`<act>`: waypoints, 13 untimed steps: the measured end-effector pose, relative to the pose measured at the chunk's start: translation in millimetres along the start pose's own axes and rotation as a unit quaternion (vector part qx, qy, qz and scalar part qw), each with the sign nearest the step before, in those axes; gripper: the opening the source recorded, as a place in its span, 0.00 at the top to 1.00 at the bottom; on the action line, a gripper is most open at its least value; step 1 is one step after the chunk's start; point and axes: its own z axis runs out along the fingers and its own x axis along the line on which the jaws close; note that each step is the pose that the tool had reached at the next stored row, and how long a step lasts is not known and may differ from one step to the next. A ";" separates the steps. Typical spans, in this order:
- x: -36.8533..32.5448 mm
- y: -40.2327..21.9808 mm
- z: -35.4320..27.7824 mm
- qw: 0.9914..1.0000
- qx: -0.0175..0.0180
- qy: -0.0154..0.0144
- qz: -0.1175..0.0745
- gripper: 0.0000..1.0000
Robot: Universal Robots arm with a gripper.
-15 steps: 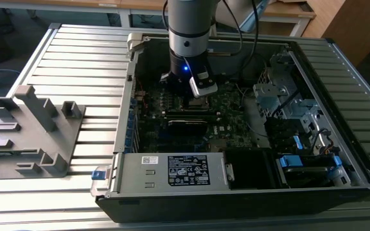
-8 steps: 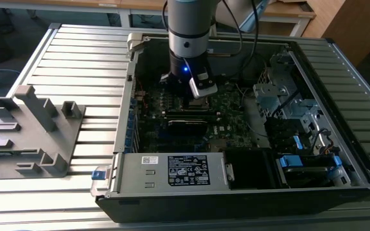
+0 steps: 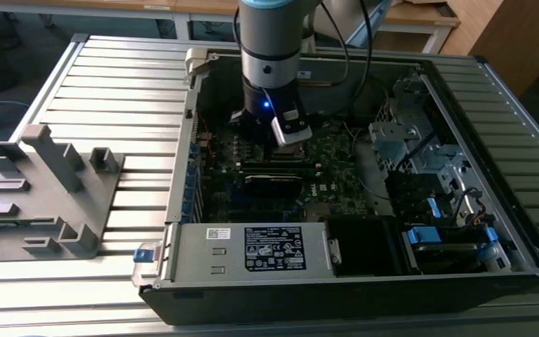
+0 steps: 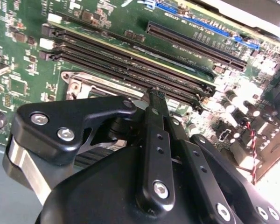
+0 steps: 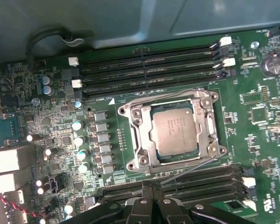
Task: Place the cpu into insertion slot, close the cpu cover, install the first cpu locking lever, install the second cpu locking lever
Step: 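Install the second cpu locking lever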
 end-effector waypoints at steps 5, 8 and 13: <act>1.6 -0.3 8.2 1.000 0.000 0.000 0.000 0.89; 1.9 -0.4 12.9 1.000 0.000 0.000 0.000 0.89; 2.0 -0.4 13.3 1.000 0.000 0.000 0.000 0.89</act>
